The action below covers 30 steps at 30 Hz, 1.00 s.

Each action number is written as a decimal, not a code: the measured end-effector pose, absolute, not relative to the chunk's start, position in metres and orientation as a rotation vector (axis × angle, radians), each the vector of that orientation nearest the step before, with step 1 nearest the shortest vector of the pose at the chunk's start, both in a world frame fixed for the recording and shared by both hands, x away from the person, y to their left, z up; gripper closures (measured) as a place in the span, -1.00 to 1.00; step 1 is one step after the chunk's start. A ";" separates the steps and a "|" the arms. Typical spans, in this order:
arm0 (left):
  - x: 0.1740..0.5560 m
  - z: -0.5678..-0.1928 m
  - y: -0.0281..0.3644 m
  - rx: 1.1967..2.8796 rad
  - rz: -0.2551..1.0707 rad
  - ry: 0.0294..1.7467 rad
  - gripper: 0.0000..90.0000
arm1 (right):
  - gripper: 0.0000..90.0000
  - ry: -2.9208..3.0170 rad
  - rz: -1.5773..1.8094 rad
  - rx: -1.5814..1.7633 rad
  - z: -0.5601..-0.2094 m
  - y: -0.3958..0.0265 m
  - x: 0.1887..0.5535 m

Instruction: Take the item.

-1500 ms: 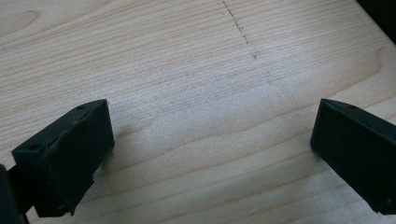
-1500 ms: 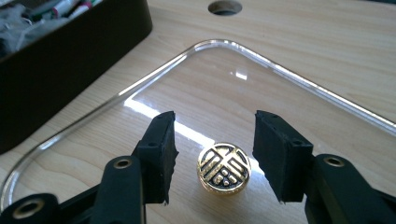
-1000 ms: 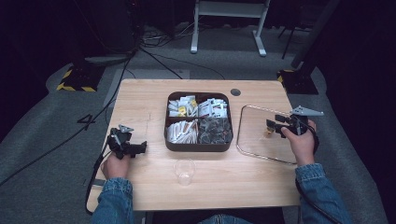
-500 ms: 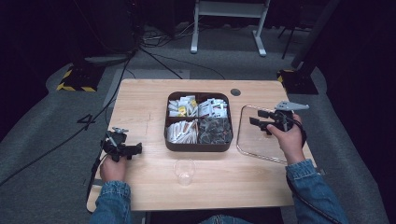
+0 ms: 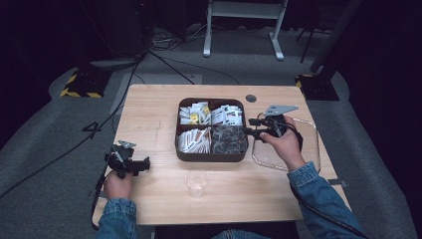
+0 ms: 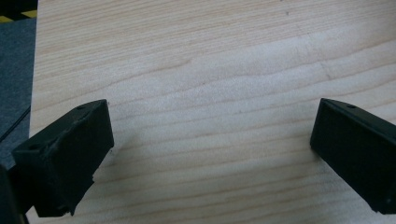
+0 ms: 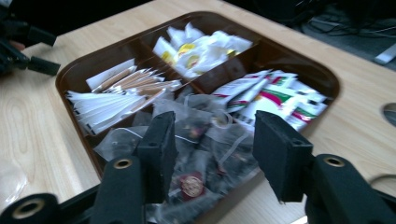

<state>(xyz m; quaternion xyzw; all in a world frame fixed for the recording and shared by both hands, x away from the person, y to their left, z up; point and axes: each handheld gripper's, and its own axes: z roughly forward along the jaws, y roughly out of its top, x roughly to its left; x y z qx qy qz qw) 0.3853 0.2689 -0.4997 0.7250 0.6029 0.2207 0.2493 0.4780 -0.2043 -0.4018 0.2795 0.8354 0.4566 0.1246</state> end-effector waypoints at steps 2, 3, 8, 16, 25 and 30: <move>0.385 -0.501 0.270 1.961 0.589 1.645 -1.00 | 0.14 2.481 1.305 0.803 -0.408 -0.190 0.480; 0.385 -0.501 0.270 1.957 0.582 1.644 -1.00 | 0.14 2.481 1.305 0.803 -0.408 -0.190 0.480; 0.385 -0.504 0.269 1.938 0.570 1.614 -1.00 | 0.11 2.557 1.235 0.785 -0.420 -0.167 0.485; 0.388 -0.505 0.268 1.949 0.568 1.576 -1.00 | 0.10 2.613 1.143 0.795 -0.437 -0.151 0.491; 0.389 -0.505 0.268 1.956 0.562 1.565 -1.00 | 0.55 2.655 1.048 0.803 -0.451 -0.142 0.499; 0.390 -0.505 0.268 1.958 0.563 1.564 -1.00 | 0.60 2.646 1.083 0.821 -0.449 -0.144 0.497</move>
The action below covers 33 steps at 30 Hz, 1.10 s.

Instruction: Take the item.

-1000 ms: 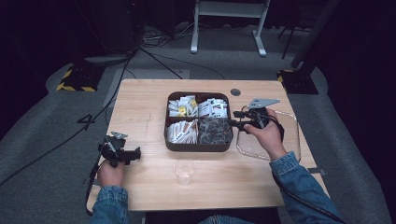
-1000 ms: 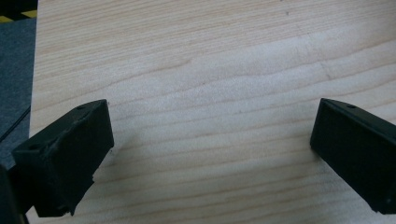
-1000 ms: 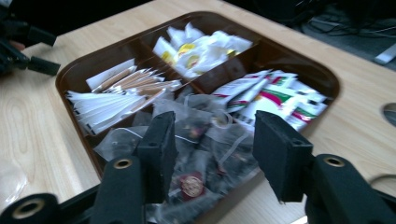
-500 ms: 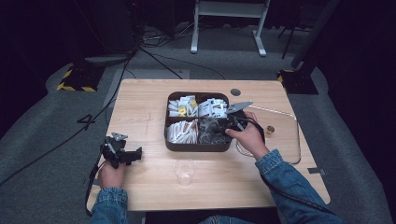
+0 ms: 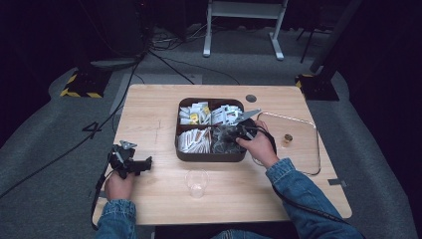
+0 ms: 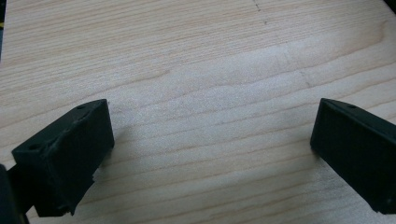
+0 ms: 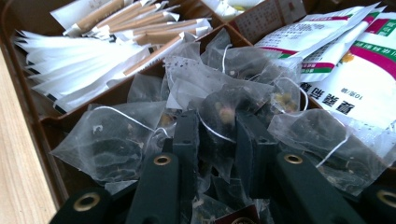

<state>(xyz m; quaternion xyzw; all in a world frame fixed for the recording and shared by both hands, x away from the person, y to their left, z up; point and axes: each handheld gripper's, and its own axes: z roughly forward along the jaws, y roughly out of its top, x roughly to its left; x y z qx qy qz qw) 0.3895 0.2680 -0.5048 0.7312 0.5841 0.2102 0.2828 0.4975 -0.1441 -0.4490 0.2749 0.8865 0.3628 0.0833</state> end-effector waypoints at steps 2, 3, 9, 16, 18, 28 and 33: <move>0.389 -0.505 0.268 1.958 0.563 1.564 -1.00 | 0.60 2.636 1.107 0.821 -0.448 -0.146 0.497; 0.390 -0.505 0.268 1.958 0.563 1.564 -1.00 | 0.60 2.632 1.119 0.824 -0.447 -0.146 0.496; 0.390 -0.505 0.268 1.957 0.562 1.564 -1.00 | 0.61 2.628 1.189 0.825 -0.438 -0.151 0.494; 0.390 -0.505 0.268 1.958 0.563 1.564 -1.00 | 0.61 2.600 1.285 0.846 -0.431 -0.158 0.490; 0.390 -0.505 0.268 1.958 0.563 1.564 -1.00 | 0.62 2.594 1.315 0.859 -0.430 -0.160 0.490; 0.390 -0.505 0.268 1.957 0.563 1.564 -1.00 | 0.64 2.573 1.346 0.822 -0.424 -0.164 0.484; 0.390 -0.505 0.268 1.957 0.562 1.564 -1.00 | 0.65 2.564 1.358 0.790 -0.418 -0.163 0.479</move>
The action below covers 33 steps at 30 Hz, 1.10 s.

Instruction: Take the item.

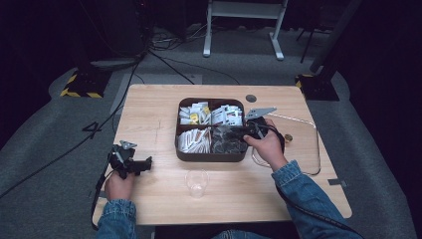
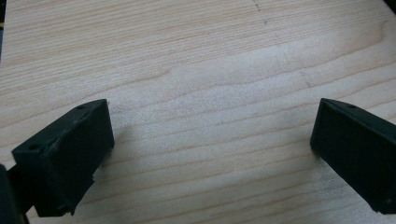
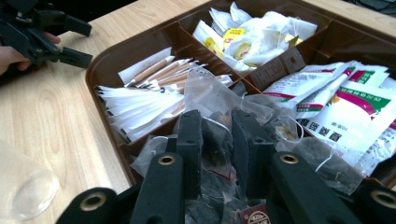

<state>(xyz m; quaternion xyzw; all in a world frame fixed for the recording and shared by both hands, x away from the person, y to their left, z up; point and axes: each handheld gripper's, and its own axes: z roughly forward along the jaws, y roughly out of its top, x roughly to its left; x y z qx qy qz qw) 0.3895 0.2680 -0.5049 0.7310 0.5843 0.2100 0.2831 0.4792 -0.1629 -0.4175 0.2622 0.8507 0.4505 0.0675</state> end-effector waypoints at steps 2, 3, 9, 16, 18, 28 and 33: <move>0.390 -0.505 0.268 1.959 0.562 1.563 -1.00 | 0.65 2.559 1.362 0.782 -0.415 -0.162 0.477; 0.390 -0.505 0.268 1.957 0.561 1.563 -1.00 | 0.65 2.559 1.366 0.778 -0.414 -0.162 0.477; 0.391 -0.505 0.268 1.953 0.561 1.566 -1.00 | 0.66 2.550 1.381 0.748 -0.406 -0.161 0.469; 0.391 -0.505 0.268 1.954 0.565 1.564 -1.00 | 0.66 2.545 1.403 0.696 -0.397 -0.157 0.458; 0.391 -0.505 0.268 1.954 0.565 1.564 -1.00 | 0.66 2.546 1.406 0.682 -0.395 -0.155 0.455; 0.391 -0.505 0.268 1.953 0.561 1.565 -1.00 | 0.66 2.568 1.466 0.552 -0.380 -0.142 0.424; 0.391 -0.505 0.268 1.954 0.563 1.564 -1.00 | 0.67 2.578 1.489 0.495 -0.374 -0.135 0.411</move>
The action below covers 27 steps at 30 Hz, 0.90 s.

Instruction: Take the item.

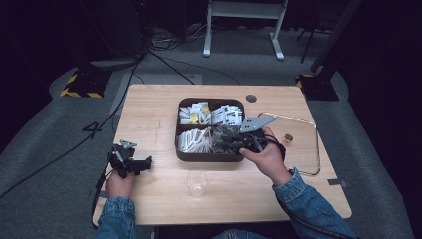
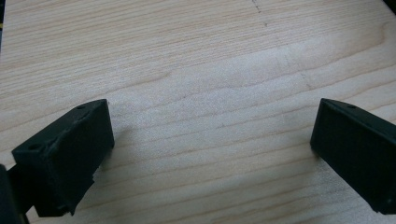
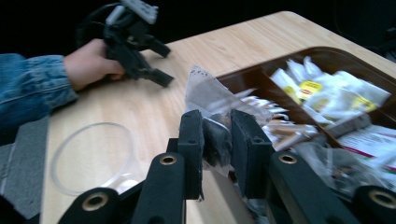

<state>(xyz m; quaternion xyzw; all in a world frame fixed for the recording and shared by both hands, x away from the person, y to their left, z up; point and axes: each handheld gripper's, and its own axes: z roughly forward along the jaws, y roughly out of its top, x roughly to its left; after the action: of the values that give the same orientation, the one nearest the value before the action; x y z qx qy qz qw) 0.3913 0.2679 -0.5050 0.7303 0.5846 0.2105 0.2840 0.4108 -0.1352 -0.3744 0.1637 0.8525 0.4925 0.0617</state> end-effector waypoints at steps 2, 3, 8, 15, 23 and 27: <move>0.391 -0.505 0.268 1.954 0.561 1.565 -1.00 | 0.67 2.587 1.497 0.465 -0.372 -0.131 0.404; 0.392 -0.505 0.268 1.960 0.564 1.562 -1.00 | 0.67 2.590 1.502 0.449 -0.371 -0.129 0.401; 0.393 -0.505 0.268 1.959 0.562 1.563 -1.00 | 0.67 2.605 1.519 0.382 -0.367 -0.122 0.388; 0.393 -0.505 0.268 1.958 0.561 1.562 -1.00 | 0.67 2.638 1.528 0.327 -0.368 -0.115 0.376; 0.393 -0.505 0.268 1.959 0.561 1.561 -1.00 | 0.67 2.694 1.525 0.286 -0.377 -0.104 0.367; 0.393 -0.505 0.268 1.958 0.562 1.561 -1.00 | 0.67 2.715 1.513 0.268 -0.383 -0.100 0.364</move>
<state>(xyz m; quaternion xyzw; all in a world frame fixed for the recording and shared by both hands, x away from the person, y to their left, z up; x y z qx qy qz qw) 0.3929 0.2681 -0.5049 0.7317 0.5833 0.2098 0.2835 0.3640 -0.0997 -0.3829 0.0858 0.8703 0.4849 0.0108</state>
